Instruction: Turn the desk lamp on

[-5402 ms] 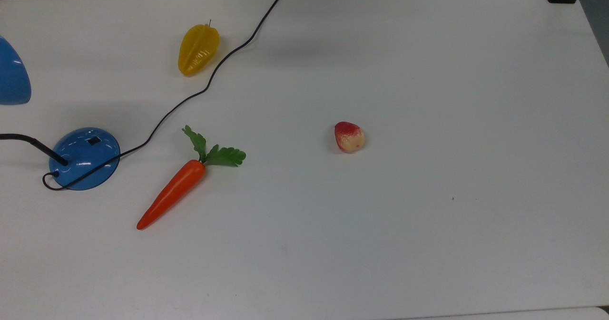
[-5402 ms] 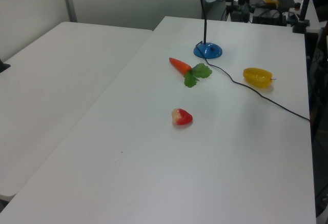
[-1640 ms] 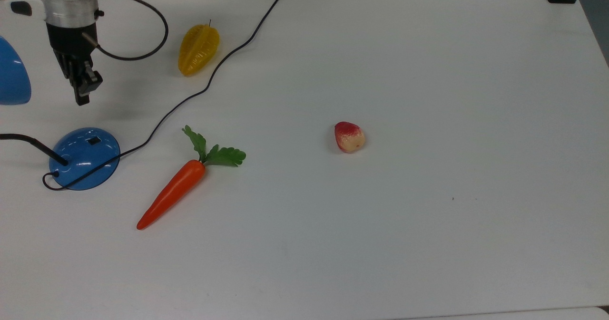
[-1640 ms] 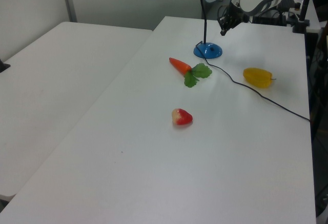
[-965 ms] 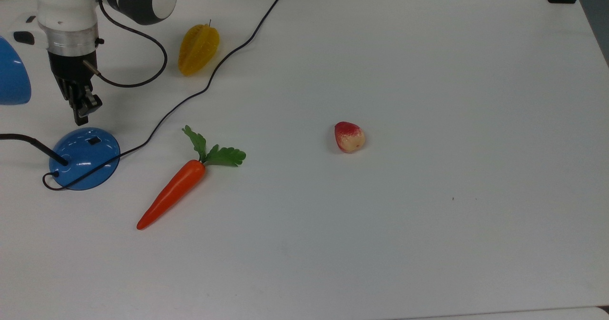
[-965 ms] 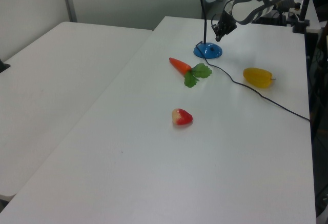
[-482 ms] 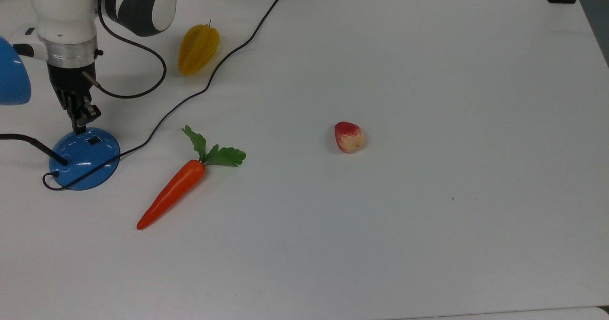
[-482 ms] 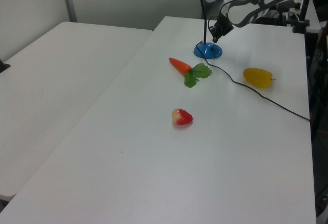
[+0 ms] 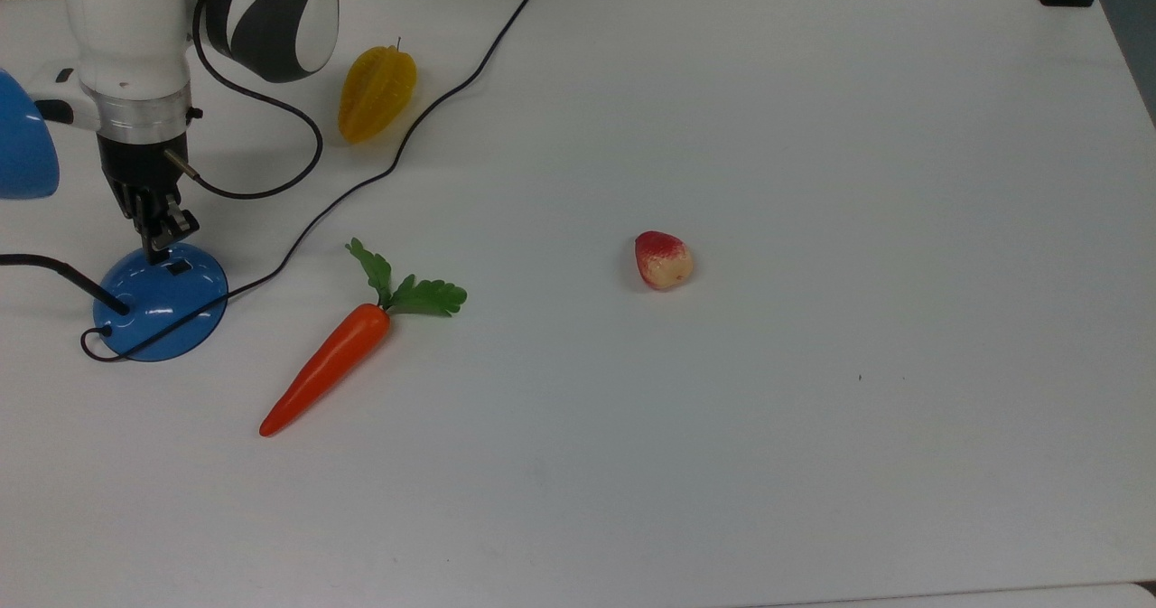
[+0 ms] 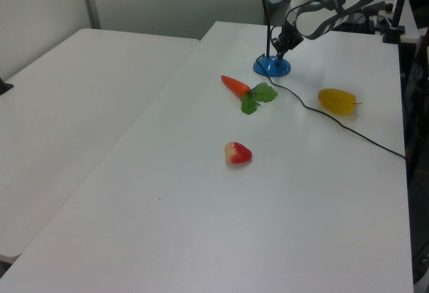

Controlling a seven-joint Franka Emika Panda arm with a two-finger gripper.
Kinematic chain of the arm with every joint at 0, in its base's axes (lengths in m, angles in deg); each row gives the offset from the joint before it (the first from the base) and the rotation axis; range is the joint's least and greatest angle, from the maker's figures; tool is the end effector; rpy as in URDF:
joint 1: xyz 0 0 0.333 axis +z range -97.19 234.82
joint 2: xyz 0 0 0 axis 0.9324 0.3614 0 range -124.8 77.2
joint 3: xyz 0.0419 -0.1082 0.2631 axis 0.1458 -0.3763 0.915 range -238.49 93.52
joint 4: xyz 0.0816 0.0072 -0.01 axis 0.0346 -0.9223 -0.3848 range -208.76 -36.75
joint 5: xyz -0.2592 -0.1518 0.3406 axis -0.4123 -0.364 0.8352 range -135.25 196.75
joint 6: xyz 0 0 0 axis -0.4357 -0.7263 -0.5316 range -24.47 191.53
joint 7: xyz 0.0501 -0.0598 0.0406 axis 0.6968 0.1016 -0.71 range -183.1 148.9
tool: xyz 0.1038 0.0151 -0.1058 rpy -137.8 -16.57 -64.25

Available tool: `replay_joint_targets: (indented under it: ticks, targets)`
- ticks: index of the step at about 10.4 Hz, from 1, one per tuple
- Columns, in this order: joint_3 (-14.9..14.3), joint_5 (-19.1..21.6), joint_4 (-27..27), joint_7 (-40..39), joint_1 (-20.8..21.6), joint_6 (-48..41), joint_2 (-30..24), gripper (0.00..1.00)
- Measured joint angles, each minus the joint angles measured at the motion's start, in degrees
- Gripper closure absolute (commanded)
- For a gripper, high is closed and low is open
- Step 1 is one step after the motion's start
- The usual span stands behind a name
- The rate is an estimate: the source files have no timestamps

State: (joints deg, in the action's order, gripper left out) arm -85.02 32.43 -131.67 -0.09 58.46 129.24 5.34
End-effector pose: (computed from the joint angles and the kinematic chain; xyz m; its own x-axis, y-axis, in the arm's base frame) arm 0.7020 -0.2851 0.2432 0.7011 -0.5674 0.4320 -0.6113 -0.7901 -0.0457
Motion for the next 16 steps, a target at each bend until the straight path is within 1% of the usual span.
replay_joint_targets:
  ticks: [11,16]
  targets:
    - [0.11,-0.18,0.16,0.00,0.40,0.00,0.93,1.00]
    - [0.11,-0.18,3.32,0.00,0.40,0.00,3.28,1.00]
